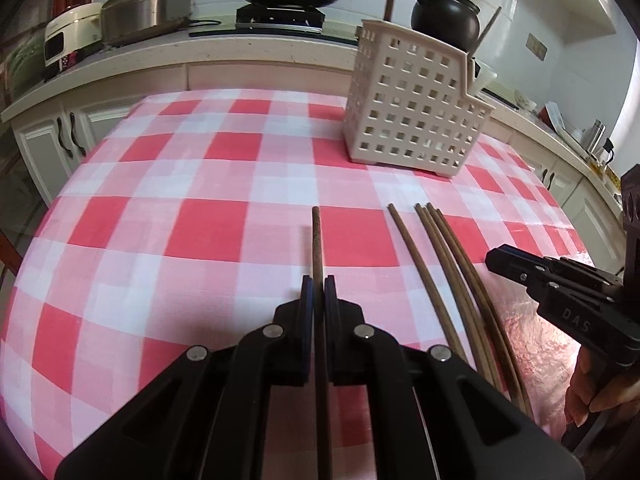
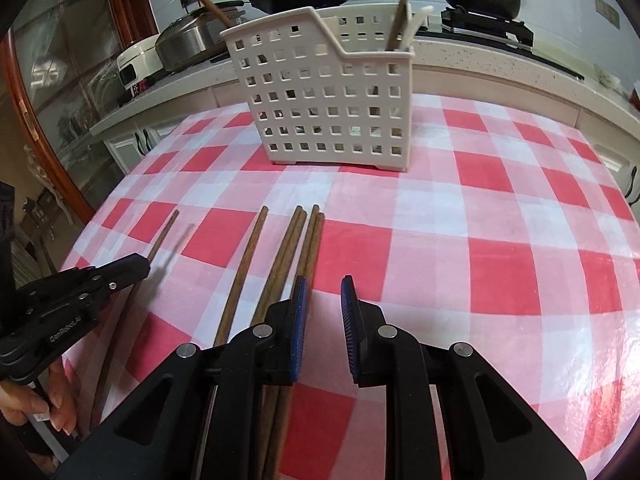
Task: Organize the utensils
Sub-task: 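Close the left gripper on one chopstick while the right gripper grasps another chopstick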
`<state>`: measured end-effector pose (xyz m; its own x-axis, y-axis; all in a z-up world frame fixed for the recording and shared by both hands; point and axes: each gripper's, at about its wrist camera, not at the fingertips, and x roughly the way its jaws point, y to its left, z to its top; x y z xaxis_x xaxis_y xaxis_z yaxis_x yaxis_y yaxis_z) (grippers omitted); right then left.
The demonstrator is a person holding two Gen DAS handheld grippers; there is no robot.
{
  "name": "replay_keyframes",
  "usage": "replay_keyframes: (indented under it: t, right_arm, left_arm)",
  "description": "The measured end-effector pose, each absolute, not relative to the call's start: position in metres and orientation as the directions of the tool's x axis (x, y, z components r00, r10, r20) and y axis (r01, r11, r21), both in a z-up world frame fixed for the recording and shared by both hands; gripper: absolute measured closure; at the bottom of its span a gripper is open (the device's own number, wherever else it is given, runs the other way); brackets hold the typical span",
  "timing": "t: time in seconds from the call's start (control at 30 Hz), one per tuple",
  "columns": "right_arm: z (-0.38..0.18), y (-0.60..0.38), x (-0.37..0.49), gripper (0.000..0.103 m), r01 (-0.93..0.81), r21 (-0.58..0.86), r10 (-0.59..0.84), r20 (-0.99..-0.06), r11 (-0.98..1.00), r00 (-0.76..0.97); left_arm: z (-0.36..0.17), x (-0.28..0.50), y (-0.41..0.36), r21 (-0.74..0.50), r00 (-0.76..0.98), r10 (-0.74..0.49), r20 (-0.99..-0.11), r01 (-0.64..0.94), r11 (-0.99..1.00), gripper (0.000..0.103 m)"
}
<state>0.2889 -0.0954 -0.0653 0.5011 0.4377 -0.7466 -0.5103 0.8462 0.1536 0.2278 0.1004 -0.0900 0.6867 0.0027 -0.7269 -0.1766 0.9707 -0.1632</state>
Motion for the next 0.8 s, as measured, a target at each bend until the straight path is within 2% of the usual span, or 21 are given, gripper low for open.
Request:
replay_keyframes:
  t: [0.8]
  right_arm:
    - [-0.078, -0.056, 0.294, 0.09, -0.492, -0.024, 0.274, -0.806, 0.87, 0.524]
  left_arm:
    - [-0.094, 0.22, 0.118, -0.162, 0.706, 0.019, -0.708, -0.189, 0.969, 0.098]
